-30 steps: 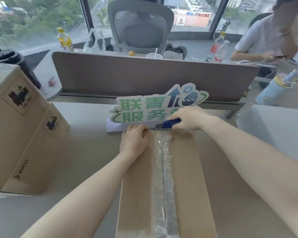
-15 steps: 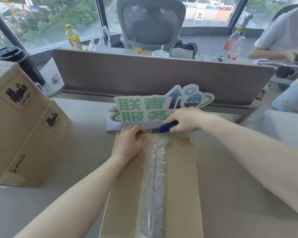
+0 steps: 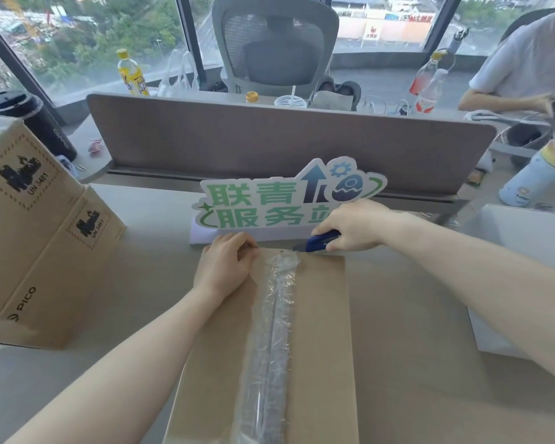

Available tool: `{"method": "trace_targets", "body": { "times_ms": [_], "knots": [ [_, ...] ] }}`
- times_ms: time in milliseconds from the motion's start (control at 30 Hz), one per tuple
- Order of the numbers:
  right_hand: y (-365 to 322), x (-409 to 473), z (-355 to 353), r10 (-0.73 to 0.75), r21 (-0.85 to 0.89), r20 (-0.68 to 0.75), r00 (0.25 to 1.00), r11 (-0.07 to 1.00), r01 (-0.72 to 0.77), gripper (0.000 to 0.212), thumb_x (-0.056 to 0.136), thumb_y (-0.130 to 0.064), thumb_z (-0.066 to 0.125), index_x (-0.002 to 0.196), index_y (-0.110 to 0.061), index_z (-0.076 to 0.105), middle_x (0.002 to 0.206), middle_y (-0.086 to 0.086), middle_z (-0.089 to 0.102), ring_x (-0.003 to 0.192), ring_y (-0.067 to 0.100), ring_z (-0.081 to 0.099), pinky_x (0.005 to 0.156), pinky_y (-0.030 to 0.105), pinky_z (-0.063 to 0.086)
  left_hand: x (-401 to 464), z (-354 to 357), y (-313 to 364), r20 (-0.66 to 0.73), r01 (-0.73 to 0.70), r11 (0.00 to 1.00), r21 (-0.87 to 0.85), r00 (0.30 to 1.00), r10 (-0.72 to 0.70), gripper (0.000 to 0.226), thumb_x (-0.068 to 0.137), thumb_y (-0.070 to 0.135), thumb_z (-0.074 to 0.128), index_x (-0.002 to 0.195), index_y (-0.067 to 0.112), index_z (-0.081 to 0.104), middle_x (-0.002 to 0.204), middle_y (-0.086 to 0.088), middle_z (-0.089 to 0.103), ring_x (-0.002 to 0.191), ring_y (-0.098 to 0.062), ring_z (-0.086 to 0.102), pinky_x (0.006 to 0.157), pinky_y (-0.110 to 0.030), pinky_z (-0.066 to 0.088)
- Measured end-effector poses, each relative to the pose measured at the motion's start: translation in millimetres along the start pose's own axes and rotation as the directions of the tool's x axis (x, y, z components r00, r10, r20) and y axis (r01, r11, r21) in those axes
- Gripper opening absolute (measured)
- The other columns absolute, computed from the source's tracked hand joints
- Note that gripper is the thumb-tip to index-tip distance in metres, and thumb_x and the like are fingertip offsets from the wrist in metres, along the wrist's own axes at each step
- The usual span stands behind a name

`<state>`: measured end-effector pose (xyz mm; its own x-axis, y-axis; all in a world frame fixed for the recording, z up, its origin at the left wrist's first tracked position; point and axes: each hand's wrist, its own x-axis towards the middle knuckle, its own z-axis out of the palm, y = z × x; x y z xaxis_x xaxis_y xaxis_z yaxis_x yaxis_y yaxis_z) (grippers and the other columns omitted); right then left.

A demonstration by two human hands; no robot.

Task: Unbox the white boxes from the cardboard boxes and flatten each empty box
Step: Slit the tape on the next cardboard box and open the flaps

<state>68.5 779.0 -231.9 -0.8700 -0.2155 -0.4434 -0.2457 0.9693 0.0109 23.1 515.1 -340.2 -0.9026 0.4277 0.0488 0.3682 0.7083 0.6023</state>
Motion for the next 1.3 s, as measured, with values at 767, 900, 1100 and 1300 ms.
{"method": "trace_targets", "body": {
  "times_ms": [767, 900, 1100, 1300],
  "knots": [
    [-134, -29, 38, 0.488, 0.864, 0.133, 0.863, 0.370, -0.342, 0.014, 0.093, -0.011, 0.035, 0.096, -0.006, 0.048, 0.079, 0.022, 0.070, 0.049, 0.029, 0.065, 0.053, 0.031, 0.055, -50, -20, 13, 0.152, -0.124, 0.960, 0.252, 0.984, 0.088, 0.051, 0.097, 0.038, 0.050, 0.145, 0.023, 0.044, 0.158, 0.001, 0.030, 0.149, -0.021, 0.014, 0.119, -0.035, 0.013],
    [-152, -24, 26, 0.543, 0.849, 0.187, 0.819, 0.330, -0.413, 0.019, 0.090, 0.000, 0.037, 0.075, -0.003, 0.049, 0.076, 0.023, 0.068, 0.060, 0.036, 0.067, 0.065, 0.041, 0.059, -60, -25, 7, 0.230, -0.175, 0.962, 0.211, 0.965, 0.125, 0.058, 0.097, 0.046, 0.049, 0.150, 0.026, 0.037, 0.164, 0.002, 0.015, 0.152, -0.019, 0.000, 0.122, -0.036, 0.006],
    [-171, -1, 20, 0.635, 0.775, 0.262, 0.727, 0.311, -0.550, 0.022, 0.085, 0.002, 0.037, 0.074, 0.003, 0.056, 0.065, 0.021, 0.067, 0.051, 0.031, 0.065, 0.054, 0.029, 0.053, -80, -22, -12, 0.253, -0.231, 0.962, 0.145, 0.949, 0.190, 0.065, 0.096, 0.050, 0.048, 0.153, 0.027, 0.028, 0.165, 0.002, 0.007, 0.151, -0.017, -0.008, 0.121, -0.032, -0.002],
    [-192, 15, 2, 0.667, 0.660, 0.346, 0.659, 0.326, -0.677, 0.029, 0.093, 0.000, 0.035, 0.086, 0.007, 0.062, 0.065, 0.022, 0.063, 0.046, 0.028, 0.058, 0.059, 0.035, 0.052, -83, -19, -18, 0.220, -0.210, 0.972, 0.104, 0.958, 0.183, 0.068, 0.095, 0.053, 0.044, 0.155, 0.025, 0.025, 0.165, 0.004, 0.005, 0.151, -0.017, -0.009, 0.123, -0.034, 0.000]
  ]
}}
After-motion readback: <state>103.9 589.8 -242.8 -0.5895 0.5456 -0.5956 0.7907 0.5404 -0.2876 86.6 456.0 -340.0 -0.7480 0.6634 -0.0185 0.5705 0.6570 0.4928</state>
